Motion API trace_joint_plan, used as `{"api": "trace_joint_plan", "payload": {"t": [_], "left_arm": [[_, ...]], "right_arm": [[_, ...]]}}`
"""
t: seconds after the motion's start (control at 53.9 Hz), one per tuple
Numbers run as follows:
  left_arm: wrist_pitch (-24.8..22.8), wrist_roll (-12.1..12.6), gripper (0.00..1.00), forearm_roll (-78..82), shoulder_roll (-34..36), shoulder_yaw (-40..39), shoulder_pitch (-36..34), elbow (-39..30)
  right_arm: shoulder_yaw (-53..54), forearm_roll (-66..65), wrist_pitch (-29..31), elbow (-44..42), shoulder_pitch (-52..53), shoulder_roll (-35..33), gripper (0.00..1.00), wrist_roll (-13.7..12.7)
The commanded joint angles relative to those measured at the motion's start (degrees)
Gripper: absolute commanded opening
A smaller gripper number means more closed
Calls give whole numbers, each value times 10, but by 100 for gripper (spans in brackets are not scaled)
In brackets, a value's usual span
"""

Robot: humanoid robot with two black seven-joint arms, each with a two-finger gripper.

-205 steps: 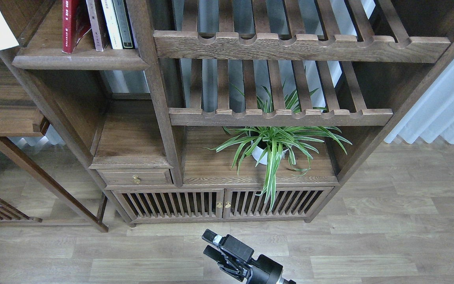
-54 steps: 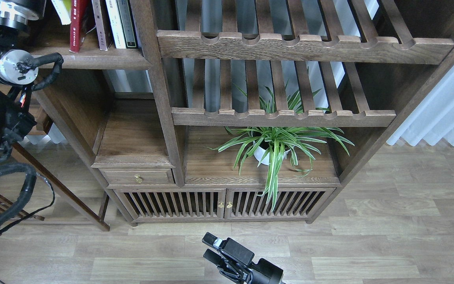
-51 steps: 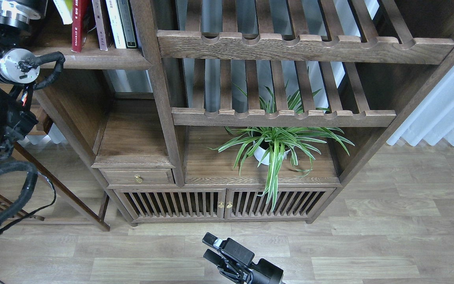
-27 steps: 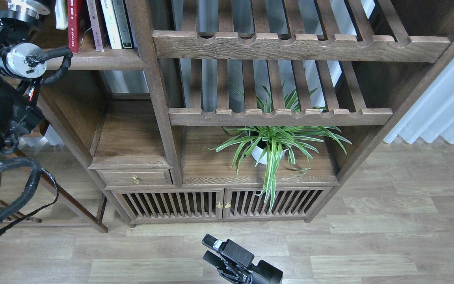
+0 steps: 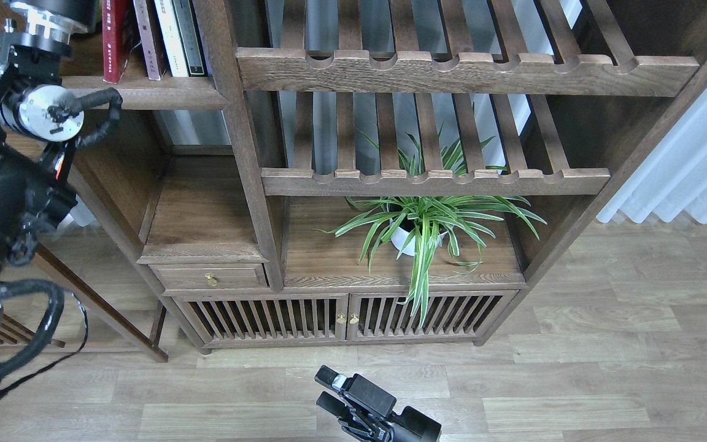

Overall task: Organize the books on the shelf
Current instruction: 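Withdraw the left gripper from the upper shelf and lower it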

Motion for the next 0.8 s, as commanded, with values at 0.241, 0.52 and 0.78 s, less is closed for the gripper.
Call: {"api": "trace_joint_plan", "payload": {"t": [0.241,0.52,0.78], "left_arm": [[-9,0,100,-32,22,-68,161,-181],[-71,0,100,-54,18,-66,304,-233],[-71,0,100,-62,-24,-46,457,-229]], "right_arm": [[3,0,0,10,-6,0,96,1],[28,-5,0,16,-1,0,95,1],[54,-12,0,16,34,0,95,1]]}}
